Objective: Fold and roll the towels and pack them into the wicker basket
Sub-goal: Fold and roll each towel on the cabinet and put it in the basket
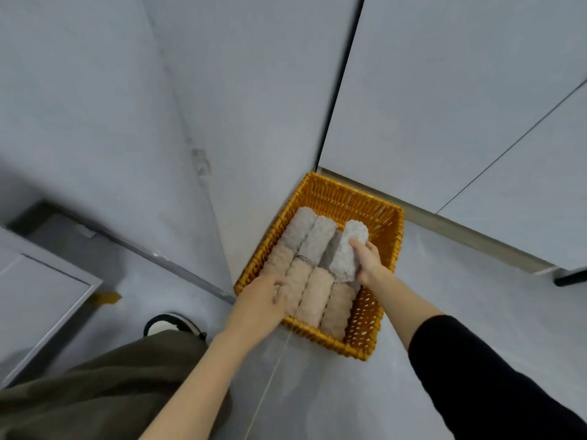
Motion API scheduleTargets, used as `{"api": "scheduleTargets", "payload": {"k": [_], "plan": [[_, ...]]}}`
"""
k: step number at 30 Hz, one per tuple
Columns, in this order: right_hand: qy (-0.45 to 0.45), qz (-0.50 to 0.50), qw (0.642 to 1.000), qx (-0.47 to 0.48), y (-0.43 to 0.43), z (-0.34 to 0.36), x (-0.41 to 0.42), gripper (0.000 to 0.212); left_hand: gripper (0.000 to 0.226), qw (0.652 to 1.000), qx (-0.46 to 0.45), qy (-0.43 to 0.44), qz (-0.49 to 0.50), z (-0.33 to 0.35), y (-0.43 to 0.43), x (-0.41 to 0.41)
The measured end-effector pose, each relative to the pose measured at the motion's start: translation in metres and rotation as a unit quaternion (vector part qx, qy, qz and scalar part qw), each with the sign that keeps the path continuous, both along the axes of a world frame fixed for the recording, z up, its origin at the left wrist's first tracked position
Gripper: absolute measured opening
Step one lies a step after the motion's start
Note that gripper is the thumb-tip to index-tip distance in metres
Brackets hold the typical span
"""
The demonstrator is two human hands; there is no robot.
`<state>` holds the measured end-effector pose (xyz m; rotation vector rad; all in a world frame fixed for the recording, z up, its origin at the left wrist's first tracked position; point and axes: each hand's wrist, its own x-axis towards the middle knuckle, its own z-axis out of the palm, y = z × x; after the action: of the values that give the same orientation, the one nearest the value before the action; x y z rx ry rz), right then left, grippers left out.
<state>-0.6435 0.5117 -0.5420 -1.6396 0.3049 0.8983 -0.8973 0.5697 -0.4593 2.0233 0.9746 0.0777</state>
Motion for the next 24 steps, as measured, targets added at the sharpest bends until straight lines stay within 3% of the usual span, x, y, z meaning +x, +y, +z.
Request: {"api": "scheduleTargets", "payload": {"k": [9,16,18,20,22,24], "plan": [[0.016,0.005,0.999,-0.033,0.032,-0.057,0.015,0.064,0.032,0.999,-0.032,0.009,0.031,-0.022,0.014,0.003],[-0.123,0.171,0.971,-0.116,0.034,-0.071,-0.002,0.066,0.03,0.999,-0.035,0.007,0.024,-0.016,0.015,0.011],[-0.191,0.239,0.933,-0.191,0.031,-0.068,-0.002,0.073,0.03,0.999,-0.035,0.007,0.022,-0.015,0.014,0.012],[-0.323,0.296,0.863,-0.252,0.026,-0.063,-0.002,0.076,0.029,0.999,-0.034,0.009,0.019,-0.014,0.014,0.012],[-0.426,0.364,0.787,-0.256,0.022,-0.066,0.0,0.07,0.029,0.999,-0.033,0.009,0.017,-0.013,0.014,0.011],[-0.424,0.452,0.742,-0.255,0.019,-0.075,0.001,0.064,0.028,0.999,-0.03,0.003,0.02,-0.011,0.015,0.011]]}}
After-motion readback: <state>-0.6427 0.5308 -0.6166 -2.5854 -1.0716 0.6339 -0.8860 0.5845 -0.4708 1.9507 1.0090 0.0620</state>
